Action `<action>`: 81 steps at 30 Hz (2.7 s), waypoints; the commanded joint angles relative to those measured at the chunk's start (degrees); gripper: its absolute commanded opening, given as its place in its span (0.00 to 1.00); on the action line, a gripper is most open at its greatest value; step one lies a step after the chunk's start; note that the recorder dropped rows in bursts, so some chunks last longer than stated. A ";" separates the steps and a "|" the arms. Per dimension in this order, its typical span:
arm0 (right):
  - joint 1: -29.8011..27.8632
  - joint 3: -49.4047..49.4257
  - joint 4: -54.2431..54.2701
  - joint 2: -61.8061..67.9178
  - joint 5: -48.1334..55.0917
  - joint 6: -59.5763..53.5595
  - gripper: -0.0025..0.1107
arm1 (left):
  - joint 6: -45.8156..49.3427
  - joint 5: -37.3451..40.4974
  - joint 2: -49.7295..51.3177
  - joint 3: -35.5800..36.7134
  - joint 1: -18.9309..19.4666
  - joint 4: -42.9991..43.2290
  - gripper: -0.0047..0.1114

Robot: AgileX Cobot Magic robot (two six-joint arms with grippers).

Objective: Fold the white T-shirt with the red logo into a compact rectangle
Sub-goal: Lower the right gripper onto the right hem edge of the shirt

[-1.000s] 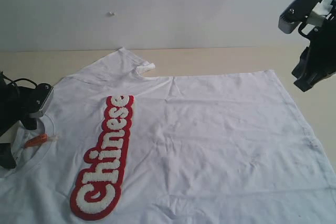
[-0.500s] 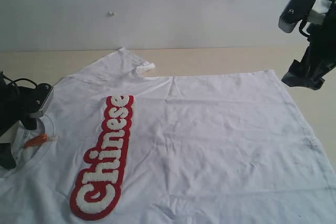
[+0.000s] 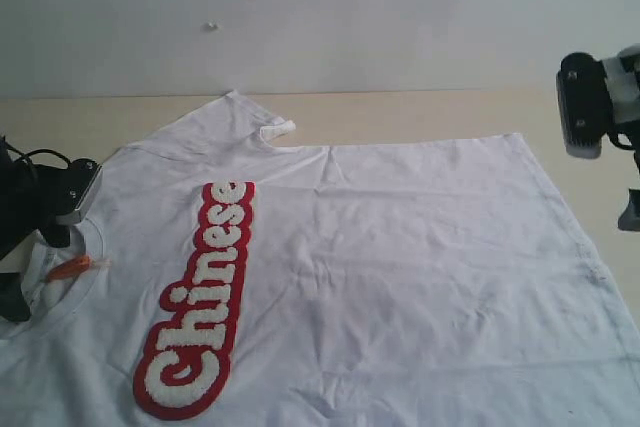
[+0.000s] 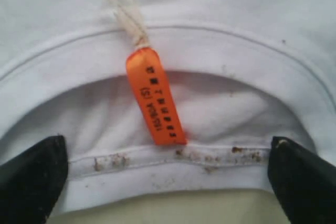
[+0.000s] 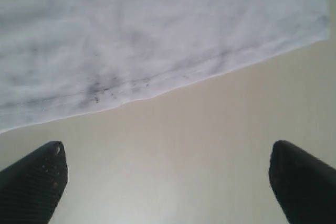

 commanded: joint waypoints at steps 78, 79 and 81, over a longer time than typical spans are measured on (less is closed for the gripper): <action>-4.10 -17.77 7.28 28.67 12.99 -13.02 0.94 | -1.12 2.01 1.41 0.64 0.60 1.76 0.94; -4.10 -17.77 7.28 29.25 13.10 -13.02 0.94 | -1.12 2.01 1.41 0.64 0.60 1.76 0.94; -4.10 -17.77 6.94 30.39 12.78 -12.70 0.94 | -1.12 2.01 1.41 0.64 0.60 1.76 0.94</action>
